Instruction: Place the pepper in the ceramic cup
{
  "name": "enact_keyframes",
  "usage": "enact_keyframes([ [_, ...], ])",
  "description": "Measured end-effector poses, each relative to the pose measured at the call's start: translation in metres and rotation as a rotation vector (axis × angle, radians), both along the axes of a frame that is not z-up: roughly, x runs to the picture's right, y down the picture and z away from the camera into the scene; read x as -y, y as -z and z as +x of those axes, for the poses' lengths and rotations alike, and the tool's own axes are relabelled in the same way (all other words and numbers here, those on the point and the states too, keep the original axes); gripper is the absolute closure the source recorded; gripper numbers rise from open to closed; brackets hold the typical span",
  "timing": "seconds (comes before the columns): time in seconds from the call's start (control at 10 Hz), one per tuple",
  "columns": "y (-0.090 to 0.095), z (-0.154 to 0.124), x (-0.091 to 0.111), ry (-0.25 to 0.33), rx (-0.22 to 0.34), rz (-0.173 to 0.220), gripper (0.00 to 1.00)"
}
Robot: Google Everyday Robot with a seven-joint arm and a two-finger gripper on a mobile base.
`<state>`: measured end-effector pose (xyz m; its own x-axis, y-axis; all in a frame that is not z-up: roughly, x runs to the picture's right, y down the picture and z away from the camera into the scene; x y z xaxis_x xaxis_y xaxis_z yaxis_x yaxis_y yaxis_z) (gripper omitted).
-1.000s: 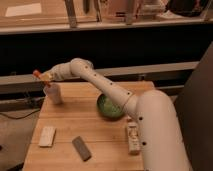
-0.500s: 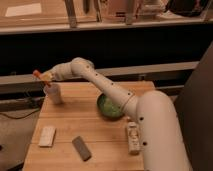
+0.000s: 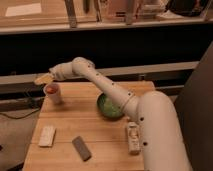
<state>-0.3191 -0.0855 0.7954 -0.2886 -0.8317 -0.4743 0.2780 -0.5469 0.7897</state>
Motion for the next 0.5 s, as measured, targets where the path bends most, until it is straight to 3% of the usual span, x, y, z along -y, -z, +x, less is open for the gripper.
enact_keyframes([
  [0.5,0.0080,0.0024,-0.0008,-0.033,-0.008,0.005,0.20],
])
